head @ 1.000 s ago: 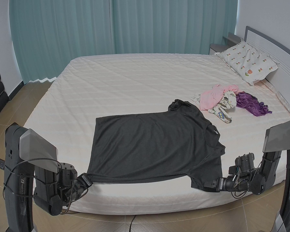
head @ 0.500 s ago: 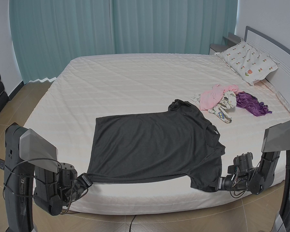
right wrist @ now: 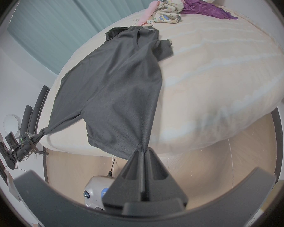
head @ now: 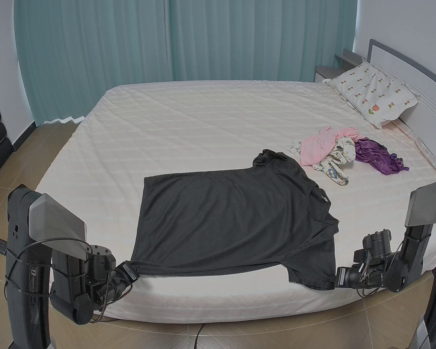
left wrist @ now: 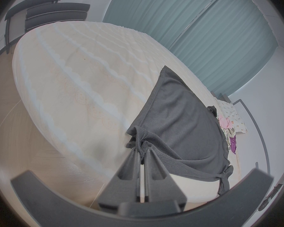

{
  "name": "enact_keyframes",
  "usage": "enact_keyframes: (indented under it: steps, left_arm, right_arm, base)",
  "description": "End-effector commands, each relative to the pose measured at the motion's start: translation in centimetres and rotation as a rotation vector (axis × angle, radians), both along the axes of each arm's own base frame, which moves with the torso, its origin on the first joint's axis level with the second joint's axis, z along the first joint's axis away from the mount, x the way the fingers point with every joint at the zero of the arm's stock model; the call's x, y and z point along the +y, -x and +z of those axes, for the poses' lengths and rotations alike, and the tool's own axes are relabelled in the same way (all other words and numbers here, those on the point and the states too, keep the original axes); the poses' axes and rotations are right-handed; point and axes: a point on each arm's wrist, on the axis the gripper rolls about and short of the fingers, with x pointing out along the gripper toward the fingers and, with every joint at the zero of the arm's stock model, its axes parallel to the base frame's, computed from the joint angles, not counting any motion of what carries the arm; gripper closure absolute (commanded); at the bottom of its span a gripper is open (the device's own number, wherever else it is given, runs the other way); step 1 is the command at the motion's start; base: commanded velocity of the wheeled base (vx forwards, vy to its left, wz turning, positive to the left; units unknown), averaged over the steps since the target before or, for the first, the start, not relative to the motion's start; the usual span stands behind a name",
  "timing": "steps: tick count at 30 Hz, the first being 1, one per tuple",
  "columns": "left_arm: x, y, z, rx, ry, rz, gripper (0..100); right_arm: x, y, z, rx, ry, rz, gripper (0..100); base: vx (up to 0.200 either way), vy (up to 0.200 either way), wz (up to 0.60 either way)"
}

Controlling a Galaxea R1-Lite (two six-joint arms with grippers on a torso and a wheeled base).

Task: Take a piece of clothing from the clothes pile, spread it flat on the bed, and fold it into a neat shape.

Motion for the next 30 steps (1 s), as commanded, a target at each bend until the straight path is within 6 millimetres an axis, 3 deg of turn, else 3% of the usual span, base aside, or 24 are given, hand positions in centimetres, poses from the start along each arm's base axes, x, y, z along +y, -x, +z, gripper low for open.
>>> enact_keyframes:
  steps: [1, 5, 16, 30]
  left_arm:
    - [0.2, 0.7, 0.7, -0.002, 0.009, -0.01, 100]
    - [0.2, 2.1, 1.9, 0.007, 0.011, -0.033, 100]
    - [0.6, 5.2, 2.6, 0.075, -0.099, -0.13, 100]
    - [0.8, 6.0, 1.7, 0.165, -0.15, -0.156, 100]
  right_arm:
    - [-1.5, 1.6, 1.9, -0.013, -0.012, -0.019, 100]
    - [-2.3, 3.2, 2.8, -0.006, -0.016, -0.021, 100]
    - [-2.5, 7.1, 3.6, 0.051, 0.007, 0.006, 100]
    - [-2.1, 9.5, 4.2, 0.119, 0.031, 0.055, 100]
  base:
    - [0.0, 0.0, 0.0]
    - [0.0, 0.0, 0.0]
    - [0.0, 0.0, 0.0]
    - [0.0, 0.0, 0.0]
